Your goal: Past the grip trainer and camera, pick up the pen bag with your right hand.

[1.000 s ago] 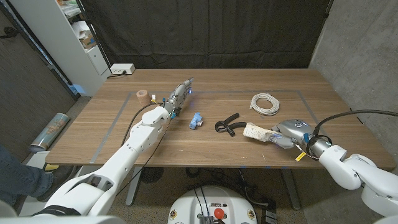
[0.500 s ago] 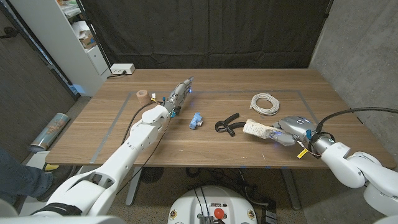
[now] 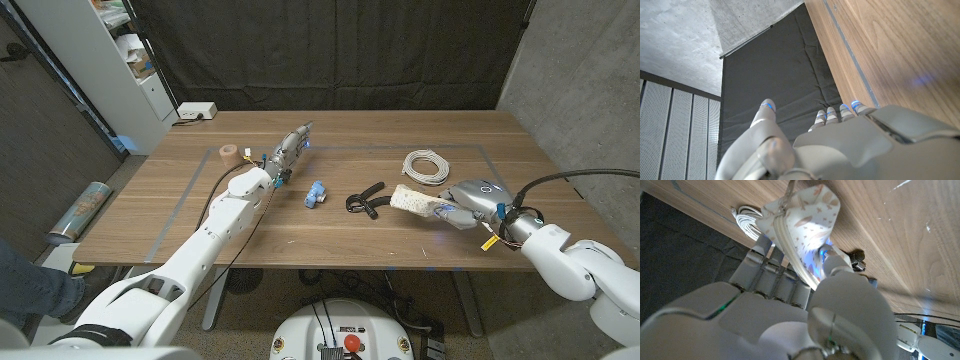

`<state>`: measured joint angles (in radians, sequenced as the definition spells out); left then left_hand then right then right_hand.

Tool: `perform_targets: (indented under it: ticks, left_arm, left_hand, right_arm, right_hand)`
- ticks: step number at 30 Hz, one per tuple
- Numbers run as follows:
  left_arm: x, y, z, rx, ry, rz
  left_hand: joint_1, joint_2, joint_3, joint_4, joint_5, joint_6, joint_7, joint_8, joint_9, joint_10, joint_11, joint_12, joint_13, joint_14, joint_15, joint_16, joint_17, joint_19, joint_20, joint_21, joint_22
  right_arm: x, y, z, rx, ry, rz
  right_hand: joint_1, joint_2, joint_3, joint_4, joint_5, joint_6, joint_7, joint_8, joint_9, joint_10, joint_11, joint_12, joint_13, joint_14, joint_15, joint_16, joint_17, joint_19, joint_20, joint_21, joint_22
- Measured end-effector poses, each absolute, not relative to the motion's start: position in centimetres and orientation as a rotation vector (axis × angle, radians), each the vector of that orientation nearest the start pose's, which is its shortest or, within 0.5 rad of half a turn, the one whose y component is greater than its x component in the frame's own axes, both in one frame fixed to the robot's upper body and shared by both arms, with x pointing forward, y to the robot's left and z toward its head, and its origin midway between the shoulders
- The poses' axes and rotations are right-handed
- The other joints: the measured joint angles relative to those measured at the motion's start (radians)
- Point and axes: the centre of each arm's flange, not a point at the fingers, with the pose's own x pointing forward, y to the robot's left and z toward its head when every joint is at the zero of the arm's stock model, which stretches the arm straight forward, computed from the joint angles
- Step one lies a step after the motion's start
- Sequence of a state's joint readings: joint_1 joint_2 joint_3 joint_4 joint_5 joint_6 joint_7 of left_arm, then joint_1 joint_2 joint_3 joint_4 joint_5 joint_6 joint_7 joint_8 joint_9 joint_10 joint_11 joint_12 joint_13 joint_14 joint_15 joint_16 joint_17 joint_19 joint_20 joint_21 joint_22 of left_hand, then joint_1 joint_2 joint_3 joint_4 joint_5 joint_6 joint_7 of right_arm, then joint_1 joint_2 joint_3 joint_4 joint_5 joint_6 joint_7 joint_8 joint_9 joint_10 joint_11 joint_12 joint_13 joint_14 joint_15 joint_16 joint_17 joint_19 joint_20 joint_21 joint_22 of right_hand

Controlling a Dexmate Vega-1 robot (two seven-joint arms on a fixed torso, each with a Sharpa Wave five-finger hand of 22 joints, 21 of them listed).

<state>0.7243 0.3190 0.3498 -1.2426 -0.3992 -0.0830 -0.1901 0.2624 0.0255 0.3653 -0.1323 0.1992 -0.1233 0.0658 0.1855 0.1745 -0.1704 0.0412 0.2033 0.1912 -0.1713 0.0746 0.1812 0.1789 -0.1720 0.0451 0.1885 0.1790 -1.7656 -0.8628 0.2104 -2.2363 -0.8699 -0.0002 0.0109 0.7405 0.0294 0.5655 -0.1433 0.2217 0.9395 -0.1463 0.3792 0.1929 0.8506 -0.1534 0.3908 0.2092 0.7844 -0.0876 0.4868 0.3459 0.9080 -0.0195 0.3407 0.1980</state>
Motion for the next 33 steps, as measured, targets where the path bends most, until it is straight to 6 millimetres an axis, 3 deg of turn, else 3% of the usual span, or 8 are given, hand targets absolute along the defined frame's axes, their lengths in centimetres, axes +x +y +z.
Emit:
perform_targets:
  ticks: [33]
  left_arm:
    - [67.4,20.5,-0.2,0.091,-0.531,-0.398]
  left_hand:
    - [0.005,0.005,0.000,0.000,0.000,0.000,0.000,0.000,0.000,0.000,0.000,0.000,0.000,0.000,0.000,0.000,0.000,0.000,0.000,0.000,0.000]
  right_arm:
    - [40.2,-29.7,-4.0,-1.807,-0.681,-0.132]
  right_hand:
    - [0.005,0.005,-0.007,-0.001,-0.015,0.007,0.003,-0.009,0.001,0.005,-0.005,-0.014,0.000,0.000,0.000,-0.015,0.009,-0.011,-0.004,0.004,0.000]
